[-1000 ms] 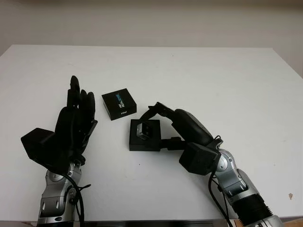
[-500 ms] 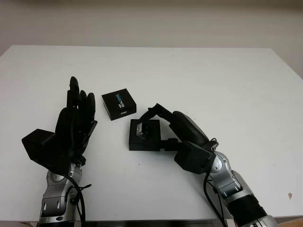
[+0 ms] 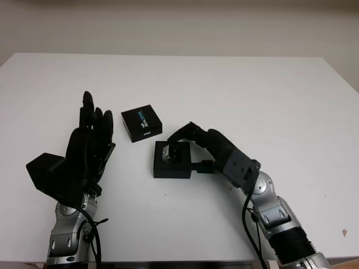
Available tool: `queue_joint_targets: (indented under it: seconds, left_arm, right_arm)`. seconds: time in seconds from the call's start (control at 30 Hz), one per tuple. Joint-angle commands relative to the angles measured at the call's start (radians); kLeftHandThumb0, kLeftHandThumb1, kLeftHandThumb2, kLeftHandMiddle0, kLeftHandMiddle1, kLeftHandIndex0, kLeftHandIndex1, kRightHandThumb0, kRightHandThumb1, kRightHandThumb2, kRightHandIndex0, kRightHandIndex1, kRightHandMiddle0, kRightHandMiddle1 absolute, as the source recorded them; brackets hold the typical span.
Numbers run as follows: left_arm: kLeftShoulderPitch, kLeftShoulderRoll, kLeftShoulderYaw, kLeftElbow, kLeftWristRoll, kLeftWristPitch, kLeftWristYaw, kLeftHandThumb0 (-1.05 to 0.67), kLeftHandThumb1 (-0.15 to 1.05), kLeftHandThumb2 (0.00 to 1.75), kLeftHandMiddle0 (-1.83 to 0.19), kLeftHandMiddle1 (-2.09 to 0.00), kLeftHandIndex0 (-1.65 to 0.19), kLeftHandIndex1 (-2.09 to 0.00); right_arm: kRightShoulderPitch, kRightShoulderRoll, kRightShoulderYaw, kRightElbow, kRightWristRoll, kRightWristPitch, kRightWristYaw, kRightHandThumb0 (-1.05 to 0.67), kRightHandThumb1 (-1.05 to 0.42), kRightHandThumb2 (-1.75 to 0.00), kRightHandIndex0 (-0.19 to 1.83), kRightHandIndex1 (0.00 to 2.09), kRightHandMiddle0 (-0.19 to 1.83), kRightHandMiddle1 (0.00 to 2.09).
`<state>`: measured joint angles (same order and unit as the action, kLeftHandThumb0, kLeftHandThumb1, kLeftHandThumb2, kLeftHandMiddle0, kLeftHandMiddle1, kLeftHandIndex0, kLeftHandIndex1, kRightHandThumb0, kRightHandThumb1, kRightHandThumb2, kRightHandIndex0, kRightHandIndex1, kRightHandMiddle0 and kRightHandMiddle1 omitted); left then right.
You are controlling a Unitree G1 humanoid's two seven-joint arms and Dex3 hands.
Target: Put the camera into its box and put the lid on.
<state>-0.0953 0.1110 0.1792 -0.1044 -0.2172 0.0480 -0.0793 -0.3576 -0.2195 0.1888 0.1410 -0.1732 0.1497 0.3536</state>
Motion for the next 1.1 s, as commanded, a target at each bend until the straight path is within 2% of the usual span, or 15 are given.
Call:
queue_joint_targets:
  seconds: [0.0, 0.2, 0.57, 0.8, 1.07]
  left_arm:
    - [-0.016, -0.003, 0.004, -0.002, -0.002, -0.005, 0.002, -0.67, 1.05, 0.44, 0.19, 0.00, 0.19, 0.00]
    - [-0.015, 0.000, 0.002, -0.007, -0.001, 0.001, 0.001, -0.67, 1.05, 0.46, 0.19, 0.00, 0.19, 0.00]
    - [-0.013, -0.001, -0.001, -0.008, 0.000, 0.001, 0.002, -0.67, 1.05, 0.46, 0.19, 0.00, 0.19, 0.00]
    - [-0.009, -0.007, 0.001, -0.006, -0.003, -0.004, 0.005, -0.67, 1.05, 0.45, 0.19, 0.00, 0.19, 0.00]
    - [0.001, -0.008, -0.007, -0.011, 0.002, -0.004, 0.000, -0.67, 1.05, 0.45, 0.19, 0.00, 0.19, 0.00]
  right_arm:
    - [-0.025, -0.006, -0.016, -0.030, 0.024, 0.032, 0.018, -0.62, -0.85, -0.05, 0.19, 0.30, 0.11, 1.23]
    - [-0.030, -0.024, -0.027, -0.055, 0.046, 0.039, 0.041, -0.64, -0.84, -0.05, 0.21, 0.31, 0.12, 1.20]
    - [0.021, -0.047, 0.018, -0.099, 0.003, -0.009, 0.043, -0.64, -0.85, -0.05, 0.20, 0.29, 0.17, 1.09]
    - [0.060, -0.041, 0.042, -0.060, -0.073, -0.169, -0.055, -0.59, -0.84, -0.05, 0.20, 0.27, 0.19, 1.05]
    - [0.048, -0.029, 0.060, 0.055, -0.137, -0.280, -0.149, -0.57, -0.86, -0.06, 0.20, 0.25, 0.19, 1.07]
